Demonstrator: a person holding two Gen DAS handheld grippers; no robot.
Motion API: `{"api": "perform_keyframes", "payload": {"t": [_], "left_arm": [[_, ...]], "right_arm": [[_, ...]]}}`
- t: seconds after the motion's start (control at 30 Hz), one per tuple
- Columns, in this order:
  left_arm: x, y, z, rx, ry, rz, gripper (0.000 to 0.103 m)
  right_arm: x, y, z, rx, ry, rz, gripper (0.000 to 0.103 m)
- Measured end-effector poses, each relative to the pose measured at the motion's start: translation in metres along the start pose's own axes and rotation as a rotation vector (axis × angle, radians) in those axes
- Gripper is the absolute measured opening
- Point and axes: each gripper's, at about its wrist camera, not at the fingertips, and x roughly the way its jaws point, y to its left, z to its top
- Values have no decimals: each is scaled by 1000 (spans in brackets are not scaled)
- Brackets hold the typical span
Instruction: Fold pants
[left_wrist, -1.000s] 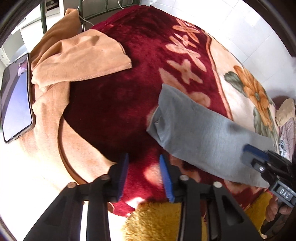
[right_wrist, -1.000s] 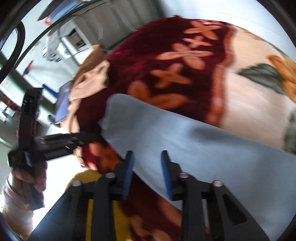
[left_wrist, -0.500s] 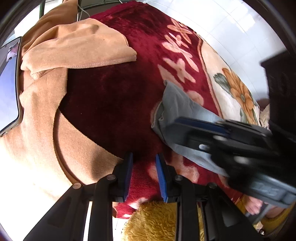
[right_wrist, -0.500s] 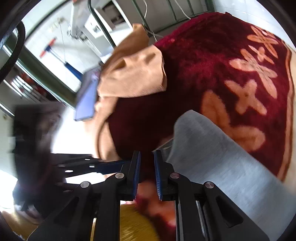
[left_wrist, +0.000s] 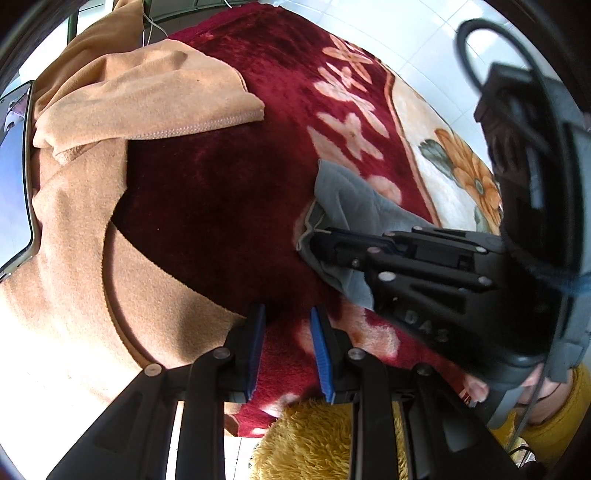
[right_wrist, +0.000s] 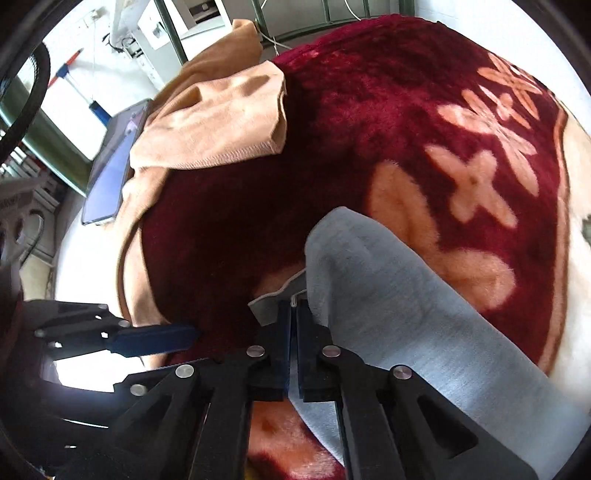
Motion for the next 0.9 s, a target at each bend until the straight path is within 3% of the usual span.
{"api": "perform_keyframes", "payload": {"t": [0.07,0.23,0.37,0.43,0.57,0.7,0.9], "left_arm": [[-1,1,-1,-3,-4,-5,26],[-2,0,-2,-14,-8,-1,26],[-5,-3,-1,-28,-14,2,29],[-8,-7,-1,-27,-23,5,30],[-14,-17,5,-7,-55,13,35],[-11,-26,19,-10,-85,8,50],[11,-38,41,81,-73,105,51]], "right_arm": [[-11,5,4,-7,-40,70,2],[-5,9,10,-20,12,69,4],[-33,-6,1,73,-45,107,27],[-58,-15,-12,93,-82,97,29],[-87,-42,-47,122,-82,-21,30],[-104,-82,-107,156,-9,-221,30],[-122,-130,-182,276,75,-309,30]]}}
